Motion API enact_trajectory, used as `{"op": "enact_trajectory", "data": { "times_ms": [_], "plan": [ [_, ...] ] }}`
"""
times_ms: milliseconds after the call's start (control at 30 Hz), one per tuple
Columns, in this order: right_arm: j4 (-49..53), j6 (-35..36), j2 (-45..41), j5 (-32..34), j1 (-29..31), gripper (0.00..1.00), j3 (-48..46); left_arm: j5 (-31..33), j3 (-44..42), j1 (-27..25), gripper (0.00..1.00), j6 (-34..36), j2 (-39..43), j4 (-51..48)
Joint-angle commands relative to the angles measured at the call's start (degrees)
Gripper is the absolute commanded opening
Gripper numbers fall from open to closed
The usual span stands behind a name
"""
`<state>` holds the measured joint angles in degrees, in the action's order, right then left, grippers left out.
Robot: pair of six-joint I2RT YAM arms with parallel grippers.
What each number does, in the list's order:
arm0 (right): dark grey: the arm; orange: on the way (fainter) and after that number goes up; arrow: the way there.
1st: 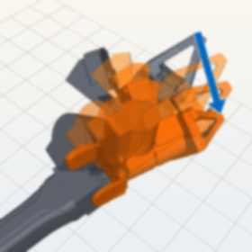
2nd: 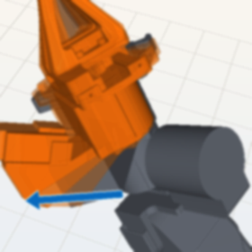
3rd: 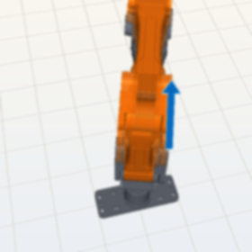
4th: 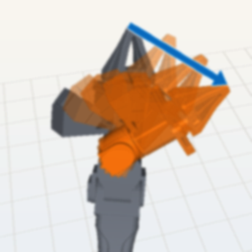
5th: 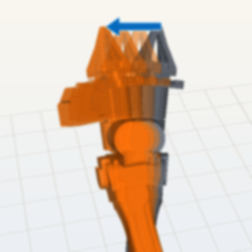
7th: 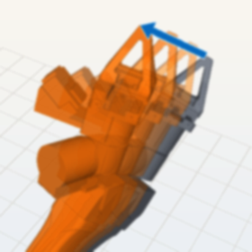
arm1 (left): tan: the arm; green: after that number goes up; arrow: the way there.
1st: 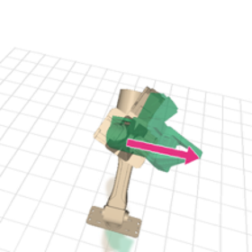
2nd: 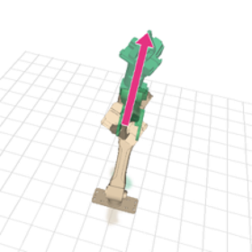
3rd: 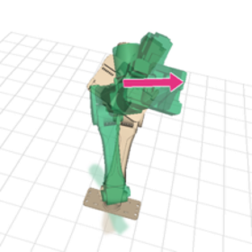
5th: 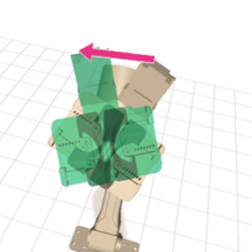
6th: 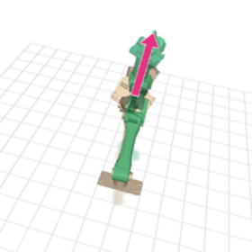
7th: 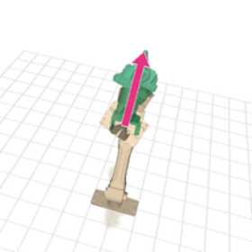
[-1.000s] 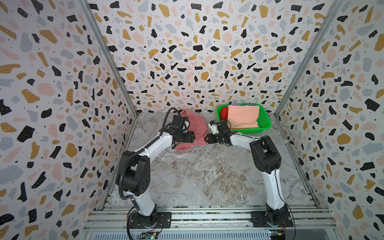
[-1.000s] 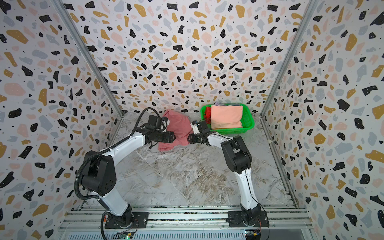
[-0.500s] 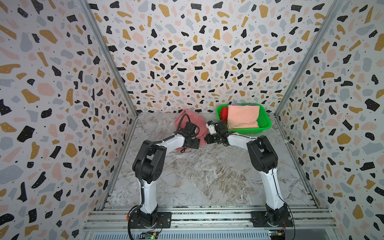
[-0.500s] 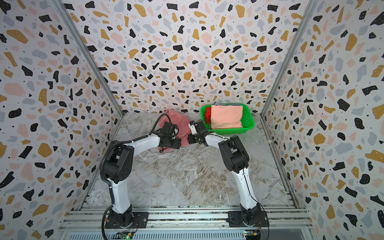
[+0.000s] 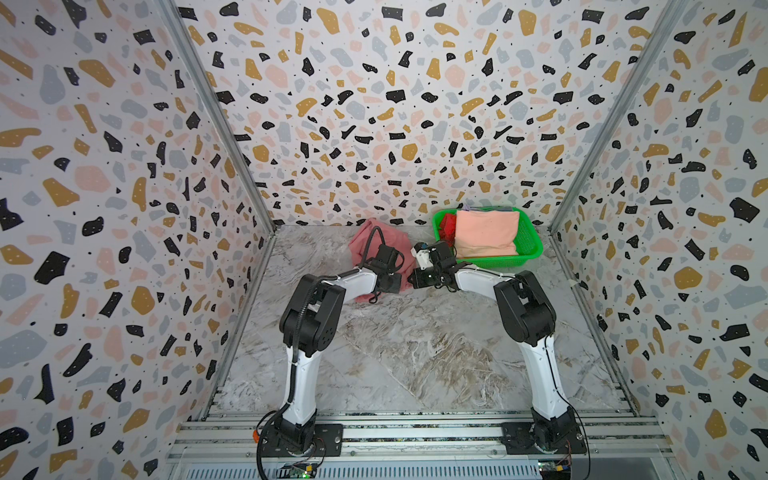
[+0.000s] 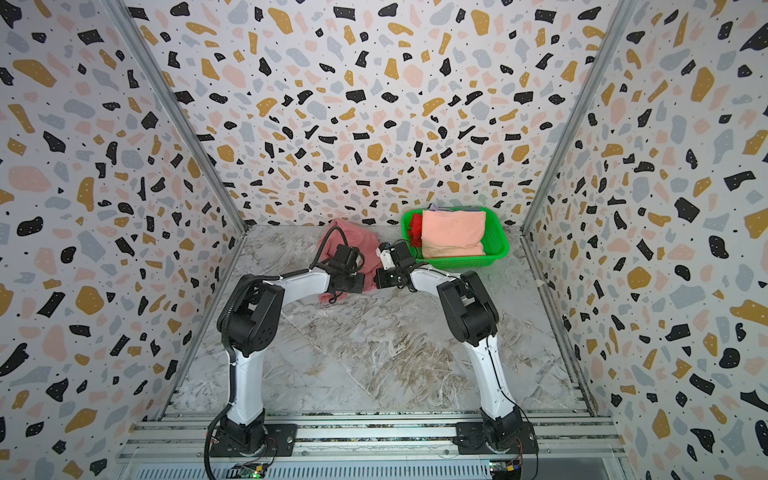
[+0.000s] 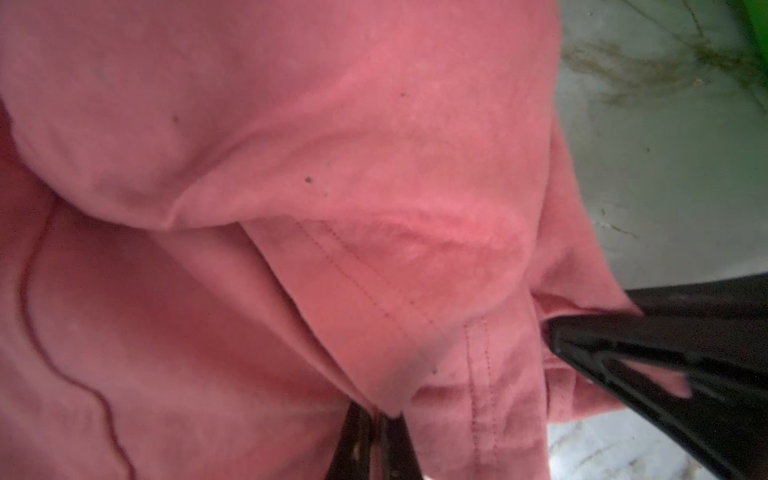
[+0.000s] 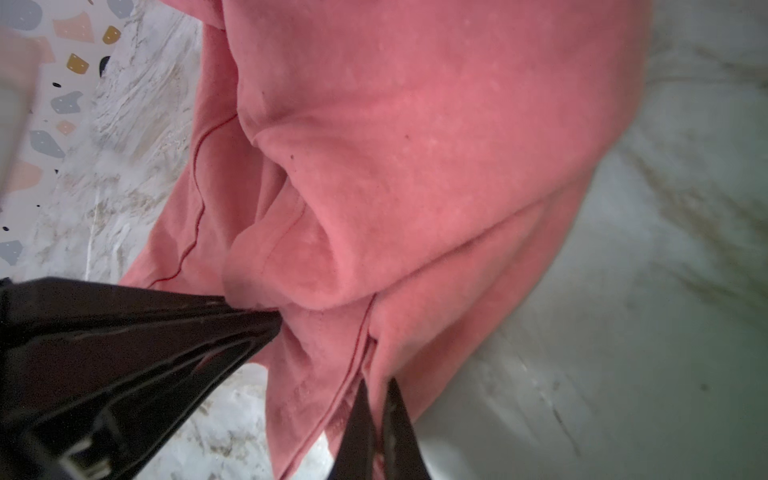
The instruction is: Fold and stack the t-shirts
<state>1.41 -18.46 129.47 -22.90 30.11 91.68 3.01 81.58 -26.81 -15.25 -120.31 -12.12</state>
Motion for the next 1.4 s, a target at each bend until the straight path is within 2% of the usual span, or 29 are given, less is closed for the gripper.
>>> {"op": "enact_trajectory", "data": {
  "times_ms": [0,100,233,333,467,533,667,733,767,800,833,900,933,1033,1133,1267,1367],
  "plan": [
    [1.2,-1.0,-5.7,-2.7,-1.0,0.0,1.3,0.9,0.7,-0.4,0.0,-0.2,2.2,0.7],
    [1.2,-1.2,-7.8,-2.9,-2.8,0.0,0.6,0.5,2.5,-0.4,0.0,0.1,6.4,-2.4],
    [0.9,-0.7,-13.9,-3.2,-6.4,0.0,-1.6,-5.1,4.4,3.1,0.0,-1.4,17.6,-5.8],
    [2.9,1.5,-19.2,-4.1,-8.9,0.0,-3.8,-10.8,2.5,10.8,0.0,-5.8,26.2,-5.9],
    [7.3,5.1,-26.0,-4.5,-10.2,0.0,-8.6,-22.1,-4.8,23.3,0.0,-13.3,33.9,-1.2],
    [10.3,5.6,-29.6,-3.8,-10.3,0.0,-11.5,-21.2,-7.7,27.5,0.0,-14.4,36.2,-2.3],
    [13.8,3.4,-35.7,-0.2,-10.8,0.0,-17.5,-14.4,-12.8,31.1,0.0,-15.1,38.1,-7.8],
    [15.5,2.6,-36.0,0.9,-11.4,0.0,-21.1,-7.9,-14.8,31.1,0.0,-14.9,37.9,-13.3],
    [16.3,2.6,-36.0,1.3,-11.4,0.0,-22.4,-6.3,-16.1,31.1,0.04,-14.9,37.7,-14.9],
    [16.7,2.6,-35.8,1.3,-11.3,0.0,-23.9,-3.6,-17.3,31.1,0.14,-14.9,37.4,-17.5],
    [17.3,2.6,-35.7,1.0,-11.3,0.07,-24.7,-1.6,-18.0,31.1,0.2,-14.8,37.3,-19.4],
    [19.8,4.0,-34.9,0.9,-11.2,0.28,-24.7,1.9,-19.6,31.0,0.39,-14.8,37.9,-21.1],
    [20.3,4.7,-34.8,1.0,-11.1,0.38,-24.3,2.3,-20.1,30.9,0.43,-14.5,38.6,-20.5],
    [19.8,6.0,-34.8,1.7,-10.5,0.45,-22.0,0.7,-19.7,29.7,0.54,-13.4,39.4,-19.0],
    [17.0,7.0,-34.2,0.7,-9.5,0.48,-19.8,-3.6,-17.9,26.2,0.57,-10.0,37.1,-19.6],
    [12.4,9.1,-30.8,-1.0,-5.7,0.53,-17.1,-13.5,-16.1,16.6,0.57,-4.7,33.4,-19.0],
    [10.6,9.5,-26.0,0.6,-3.2,0.56,-14.2,-14.2,-14.4,8.2,0.58,-2.6,29.9,-20.2]
  ]
}}
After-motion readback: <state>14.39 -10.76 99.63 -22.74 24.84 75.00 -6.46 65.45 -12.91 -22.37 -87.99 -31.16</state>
